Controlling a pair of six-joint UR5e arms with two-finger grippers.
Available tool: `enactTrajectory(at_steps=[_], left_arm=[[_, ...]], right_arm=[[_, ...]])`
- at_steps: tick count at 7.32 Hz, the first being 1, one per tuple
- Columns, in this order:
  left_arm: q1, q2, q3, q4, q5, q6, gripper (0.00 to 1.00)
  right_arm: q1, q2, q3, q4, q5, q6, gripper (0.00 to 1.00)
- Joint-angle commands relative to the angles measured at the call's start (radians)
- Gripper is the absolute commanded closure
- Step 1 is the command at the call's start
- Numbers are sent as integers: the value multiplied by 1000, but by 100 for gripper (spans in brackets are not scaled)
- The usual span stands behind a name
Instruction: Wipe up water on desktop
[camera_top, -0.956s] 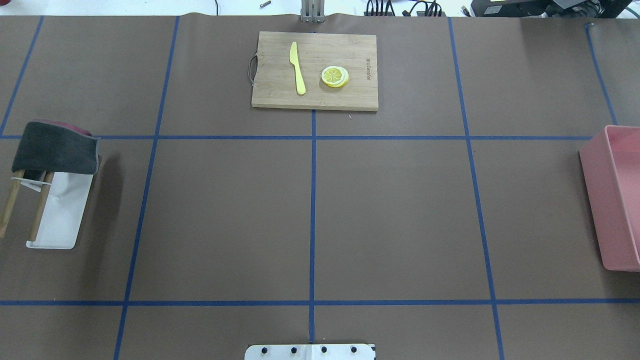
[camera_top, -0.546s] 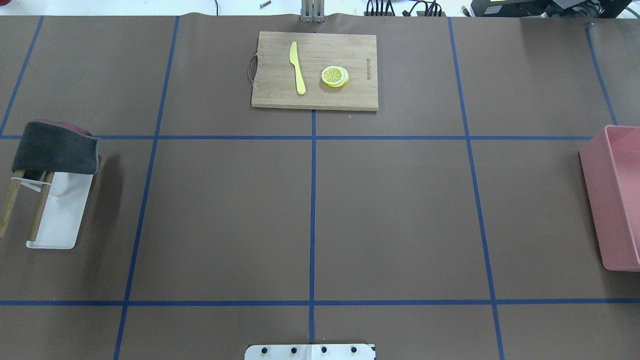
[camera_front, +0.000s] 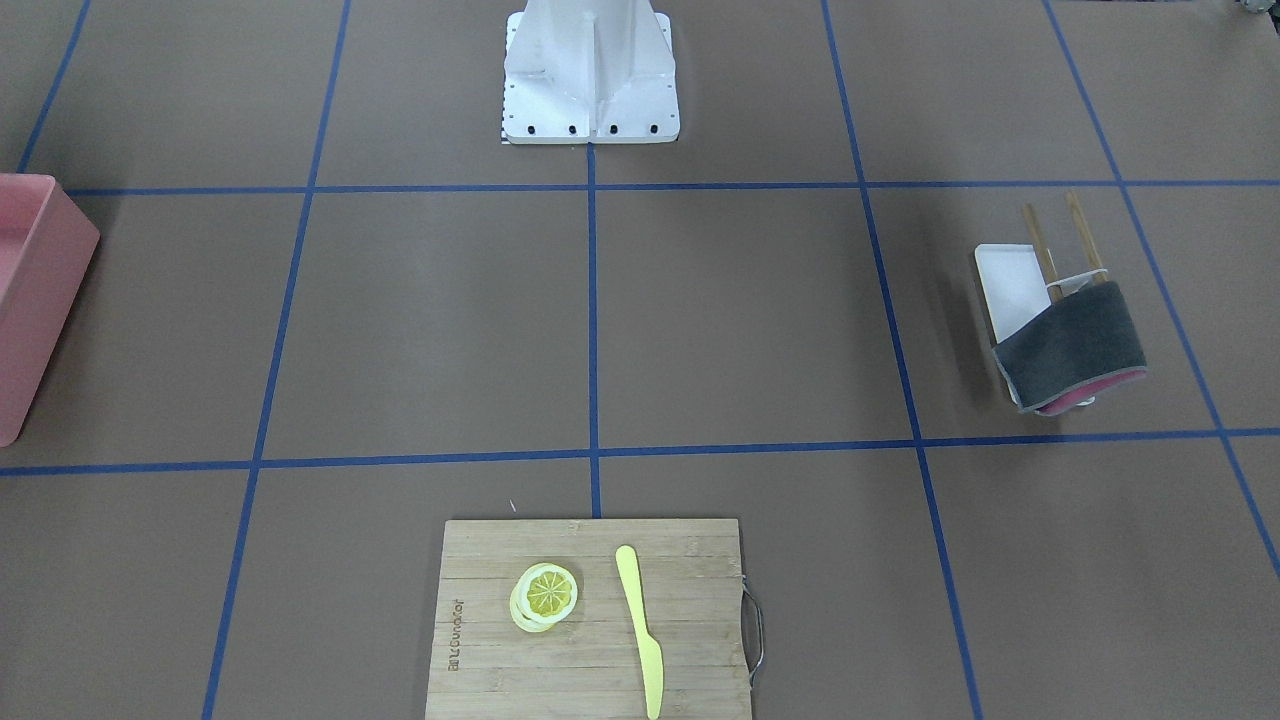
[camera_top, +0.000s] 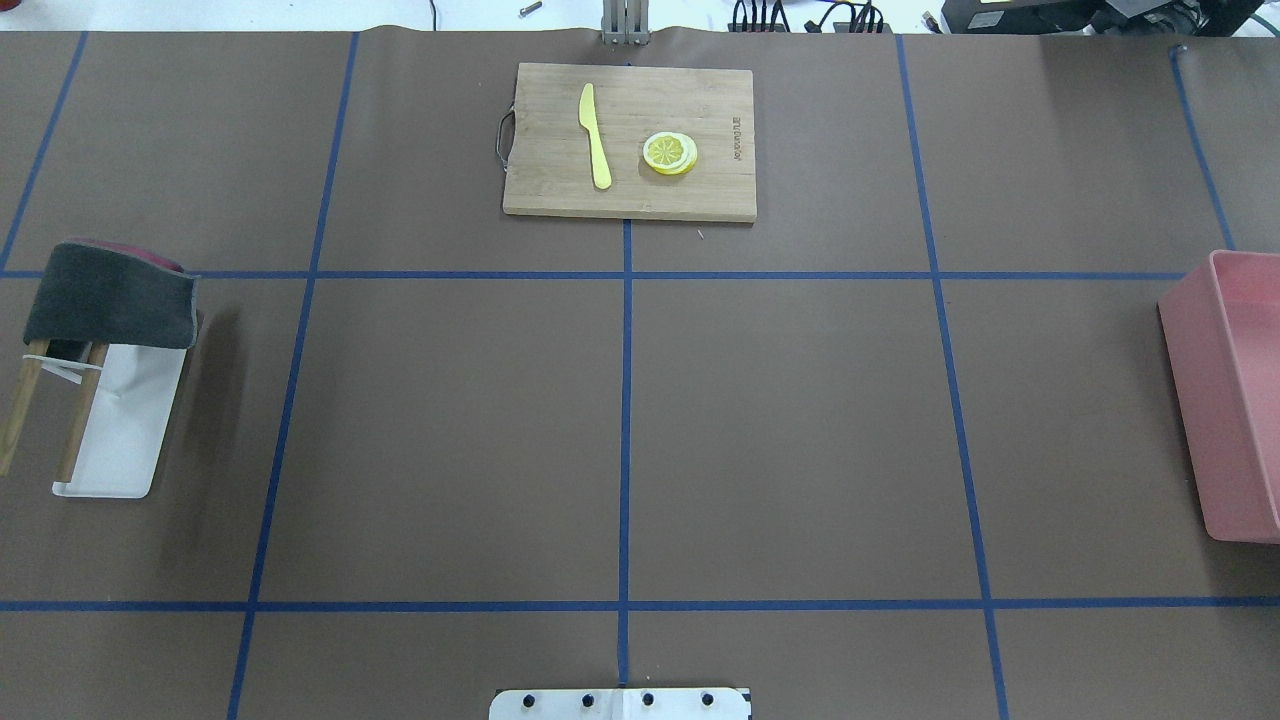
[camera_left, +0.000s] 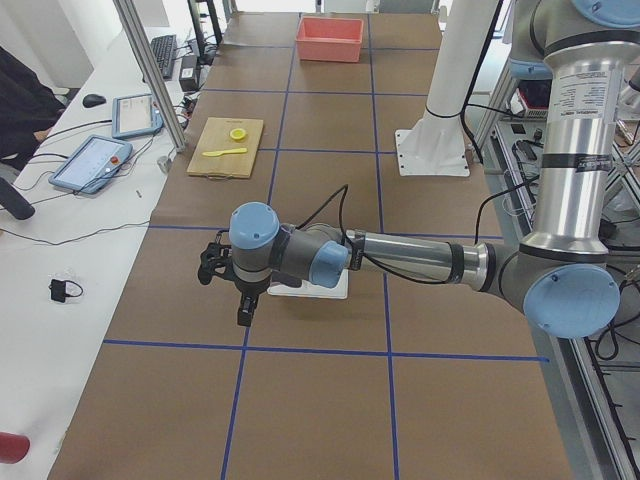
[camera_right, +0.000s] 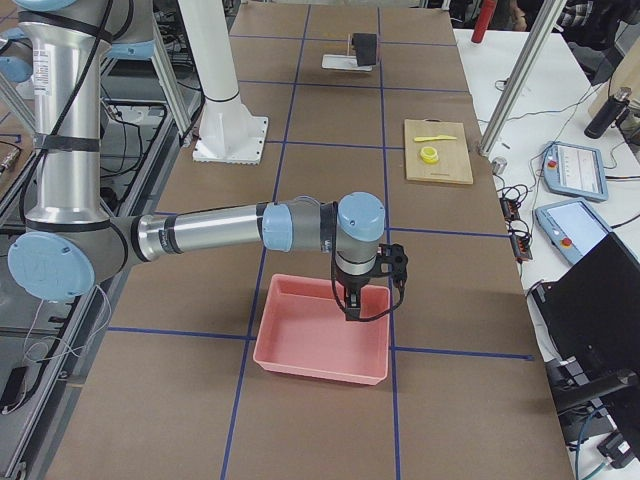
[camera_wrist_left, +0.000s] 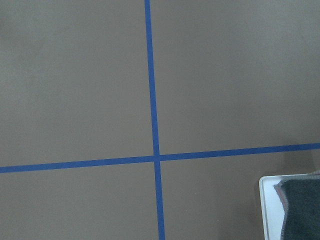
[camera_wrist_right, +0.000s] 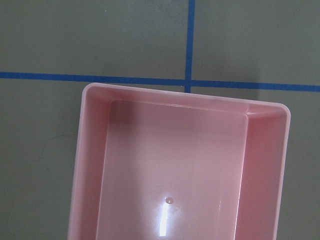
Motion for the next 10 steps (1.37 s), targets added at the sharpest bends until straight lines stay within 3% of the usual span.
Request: enactTrajectory(at_steps=[1, 3, 10], left_arm=[[110, -5, -7, -46, 1, -237, 2], [180, -5, 5, -246, 0, -515, 2], [279, -11, 28, -291, -97, -557, 2]], right_arm=[[-1, -4, -2, 2, 3, -8, 0], [-1, -4, -4, 1, 6, 1, 0], [-2, 2, -7, -7, 58, 4, 0]])
